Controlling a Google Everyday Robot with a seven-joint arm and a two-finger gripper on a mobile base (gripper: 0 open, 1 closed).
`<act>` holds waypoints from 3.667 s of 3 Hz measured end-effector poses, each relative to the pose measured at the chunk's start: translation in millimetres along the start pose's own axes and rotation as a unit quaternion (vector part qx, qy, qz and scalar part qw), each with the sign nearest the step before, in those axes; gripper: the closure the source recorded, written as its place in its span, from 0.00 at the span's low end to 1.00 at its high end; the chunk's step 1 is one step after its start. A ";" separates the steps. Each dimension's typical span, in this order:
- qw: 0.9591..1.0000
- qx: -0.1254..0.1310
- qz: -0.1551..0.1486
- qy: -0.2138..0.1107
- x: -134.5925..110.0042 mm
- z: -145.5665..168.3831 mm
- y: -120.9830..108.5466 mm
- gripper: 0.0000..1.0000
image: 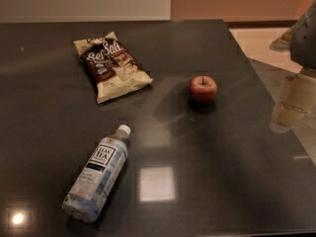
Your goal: Move blue plastic bottle near apple
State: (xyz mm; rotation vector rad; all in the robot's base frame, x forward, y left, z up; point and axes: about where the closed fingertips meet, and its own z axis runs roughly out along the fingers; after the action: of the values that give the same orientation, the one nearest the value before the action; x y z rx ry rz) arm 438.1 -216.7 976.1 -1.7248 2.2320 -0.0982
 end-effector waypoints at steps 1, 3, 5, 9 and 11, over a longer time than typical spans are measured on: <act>1.000 0.000 0.000 0.000 0.0 0.0 0.0 0.00; 0.991 -0.044 -0.114 -0.061 -65.8 23.0 9.3 0.00; 0.956 -0.100 -0.253 -0.110 -146.8 64.9 41.4 0.00; 0.885 -0.166 -0.427 -0.086 -227.4 130.0 109.4 0.00; 0.842 -0.170 -0.508 -0.060 -243.0 140.4 141.6 0.00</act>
Offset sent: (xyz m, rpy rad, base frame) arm 0.0078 0.0583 -0.0039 0.0616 0.0277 0.2779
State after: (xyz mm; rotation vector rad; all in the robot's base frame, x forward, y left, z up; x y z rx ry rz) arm 400.7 72.5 858.7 -2.8257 1.0523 0.1788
